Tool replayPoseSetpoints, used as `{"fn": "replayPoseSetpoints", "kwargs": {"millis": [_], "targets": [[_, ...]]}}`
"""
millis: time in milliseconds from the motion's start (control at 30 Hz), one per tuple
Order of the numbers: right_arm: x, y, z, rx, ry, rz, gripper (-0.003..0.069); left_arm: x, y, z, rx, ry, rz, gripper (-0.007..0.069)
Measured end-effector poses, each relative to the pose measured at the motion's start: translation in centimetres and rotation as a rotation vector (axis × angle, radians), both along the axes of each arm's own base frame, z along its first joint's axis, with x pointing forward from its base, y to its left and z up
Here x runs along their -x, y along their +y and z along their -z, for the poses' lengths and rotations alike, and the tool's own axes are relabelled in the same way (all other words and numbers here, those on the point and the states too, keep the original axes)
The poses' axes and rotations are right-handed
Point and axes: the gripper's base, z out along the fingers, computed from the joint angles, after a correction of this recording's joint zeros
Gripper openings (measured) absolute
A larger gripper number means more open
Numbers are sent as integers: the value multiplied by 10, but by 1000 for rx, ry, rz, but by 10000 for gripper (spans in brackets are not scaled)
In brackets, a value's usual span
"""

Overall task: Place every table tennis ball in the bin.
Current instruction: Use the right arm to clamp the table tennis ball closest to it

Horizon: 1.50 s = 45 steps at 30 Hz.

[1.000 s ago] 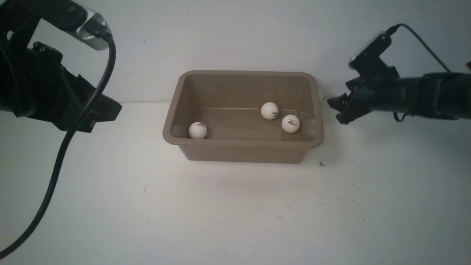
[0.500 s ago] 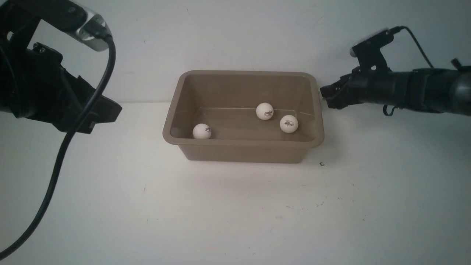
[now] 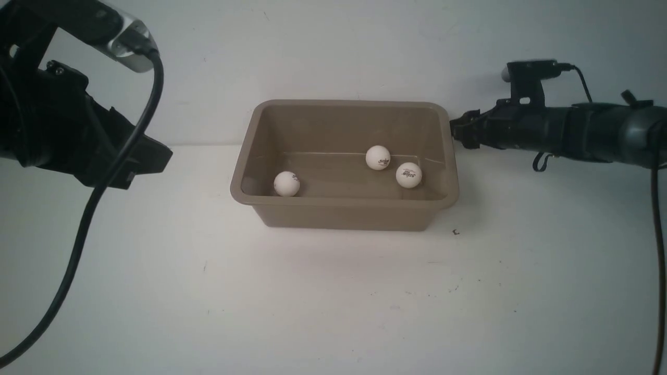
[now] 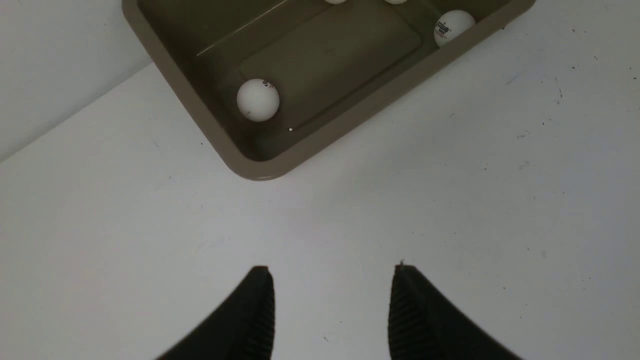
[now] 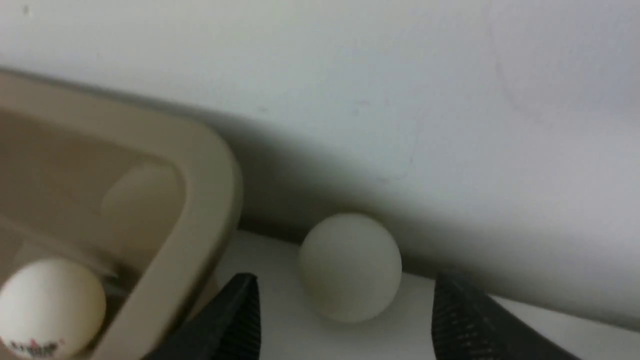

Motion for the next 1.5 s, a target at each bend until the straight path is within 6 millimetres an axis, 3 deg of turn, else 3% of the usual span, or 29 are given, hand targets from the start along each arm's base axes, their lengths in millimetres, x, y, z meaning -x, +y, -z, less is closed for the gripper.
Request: {"fn": "replayPoseSetpoints", "kwargs": {"millis": [133, 467, 767, 1200, 1500], "targets": [[-5, 1, -5, -58, 4, 27, 421, 0, 0, 0, 0, 0, 0, 289], [-13, 11, 9, -164, 64, 73, 421, 0, 0, 0, 0, 0, 0, 289], [-15, 10, 10, -195, 77, 98, 421, 0, 0, 0, 0, 1, 0, 289], [-22, 10, 33, -223, 119, 126, 421, 0, 0, 0, 0, 1, 0, 289], [-22, 10, 33, -226, 123, 131, 421, 0, 0, 0, 2, 1, 1, 289]]}}
